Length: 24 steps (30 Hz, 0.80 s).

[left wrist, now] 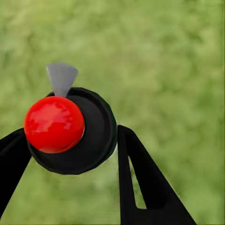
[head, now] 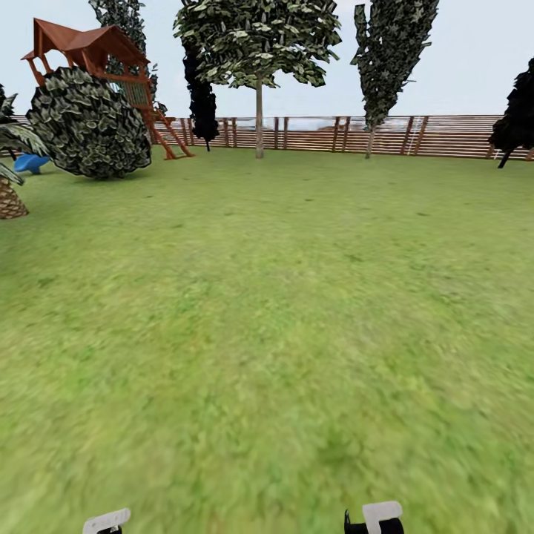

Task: In the garden, pick up the pesticide atomizer on the floor and spray pesticide onto both trees until each tree trunk is fully covered.

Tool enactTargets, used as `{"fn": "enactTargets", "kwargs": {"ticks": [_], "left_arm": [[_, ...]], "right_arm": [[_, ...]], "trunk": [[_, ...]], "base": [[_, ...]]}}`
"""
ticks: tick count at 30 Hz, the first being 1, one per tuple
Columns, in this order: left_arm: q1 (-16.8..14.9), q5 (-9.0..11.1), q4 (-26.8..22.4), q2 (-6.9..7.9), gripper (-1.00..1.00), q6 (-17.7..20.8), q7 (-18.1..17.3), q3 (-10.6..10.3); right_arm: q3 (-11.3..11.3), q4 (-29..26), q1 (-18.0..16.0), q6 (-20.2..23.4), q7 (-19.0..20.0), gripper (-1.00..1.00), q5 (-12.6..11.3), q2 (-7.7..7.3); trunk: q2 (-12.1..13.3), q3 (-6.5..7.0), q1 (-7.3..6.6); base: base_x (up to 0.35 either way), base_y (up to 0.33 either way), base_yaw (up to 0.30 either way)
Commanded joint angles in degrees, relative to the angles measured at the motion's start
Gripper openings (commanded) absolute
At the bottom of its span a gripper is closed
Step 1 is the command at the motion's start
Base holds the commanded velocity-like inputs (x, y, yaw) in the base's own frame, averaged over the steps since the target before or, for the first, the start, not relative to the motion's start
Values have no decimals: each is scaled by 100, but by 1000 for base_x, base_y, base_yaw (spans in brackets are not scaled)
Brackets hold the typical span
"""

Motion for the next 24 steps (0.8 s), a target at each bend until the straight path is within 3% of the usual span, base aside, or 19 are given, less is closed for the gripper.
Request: {"fn": "enactTargets", "kwargs": {"ticks": [1,24], "left_arm": [[0,1,-1,0,-100,0,0,0],[0,9,2,0,-100,0,0,1]], "right_arm": [[0,0,0,0,0,100,0,0],[0,0,0,0,0,100,0,0]], "trunk": [[0,0,0],[0,0,0]], "base": [[338,0,0],[338,0,0]]}}
